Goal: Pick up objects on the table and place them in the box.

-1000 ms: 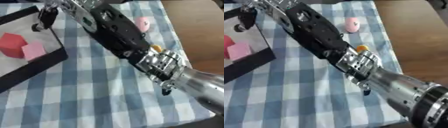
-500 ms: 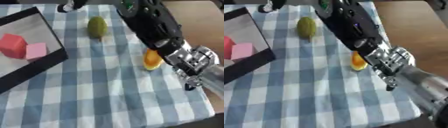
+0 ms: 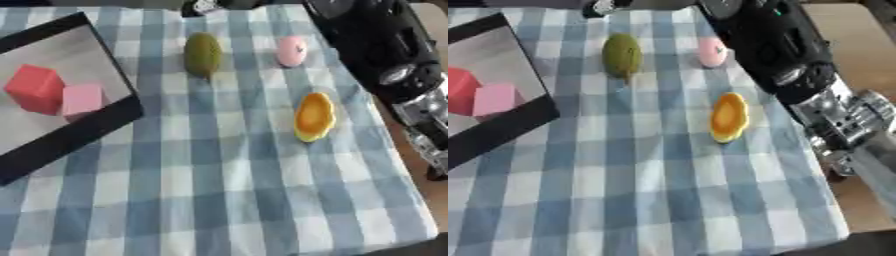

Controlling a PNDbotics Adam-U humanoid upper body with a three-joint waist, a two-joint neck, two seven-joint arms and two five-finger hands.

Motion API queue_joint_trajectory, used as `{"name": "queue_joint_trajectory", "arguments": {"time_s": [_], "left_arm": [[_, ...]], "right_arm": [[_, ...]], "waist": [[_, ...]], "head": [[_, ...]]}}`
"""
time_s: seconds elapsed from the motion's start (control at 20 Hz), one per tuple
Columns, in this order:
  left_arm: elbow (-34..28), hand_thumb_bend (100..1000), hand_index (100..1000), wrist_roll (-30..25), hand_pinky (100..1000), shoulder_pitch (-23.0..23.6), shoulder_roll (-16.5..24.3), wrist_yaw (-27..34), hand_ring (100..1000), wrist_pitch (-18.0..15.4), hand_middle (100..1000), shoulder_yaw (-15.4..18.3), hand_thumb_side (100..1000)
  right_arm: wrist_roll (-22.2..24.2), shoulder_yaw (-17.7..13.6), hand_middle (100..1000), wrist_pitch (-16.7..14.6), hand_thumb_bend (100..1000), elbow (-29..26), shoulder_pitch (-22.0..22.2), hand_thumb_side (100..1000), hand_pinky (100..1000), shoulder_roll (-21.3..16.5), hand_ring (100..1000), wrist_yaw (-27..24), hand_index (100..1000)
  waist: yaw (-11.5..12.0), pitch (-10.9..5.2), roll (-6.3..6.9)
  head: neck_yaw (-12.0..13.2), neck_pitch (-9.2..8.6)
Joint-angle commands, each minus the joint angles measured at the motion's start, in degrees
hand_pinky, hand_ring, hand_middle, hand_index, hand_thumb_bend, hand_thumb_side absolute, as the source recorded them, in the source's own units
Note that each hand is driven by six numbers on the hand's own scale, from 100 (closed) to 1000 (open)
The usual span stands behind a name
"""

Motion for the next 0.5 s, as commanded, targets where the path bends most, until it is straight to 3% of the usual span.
{"name": "queue_joint_trajectory", "arguments": {"time_s": [0.05, 0.5], "left_arm": [[-0.3, 100, 866, -0.3, 837, -0.3, 2.2, -0.2, 911, -0.1, 812, 0.8, 814], [-0.1, 100, 866, -0.7, 838, 0.0, 1.9, 0.1, 915, -0.1, 813, 0.6, 816]], "right_arm": [[1.0, -0.6, 830, -0.6, 529, 1.3, -0.5, 219, 884, -1.8, 834, -1.0, 918], [0.8, -0.2, 830, -1.2, 533, 6.4, 1.7, 240, 883, -2.3, 836, 0.7, 921]], "waist": [[0.1, -1.83, -0.08], [-0.1, -1.50, 0.18]], "head": [[-0.2, -0.10], [-1.8, -0.10]]}}
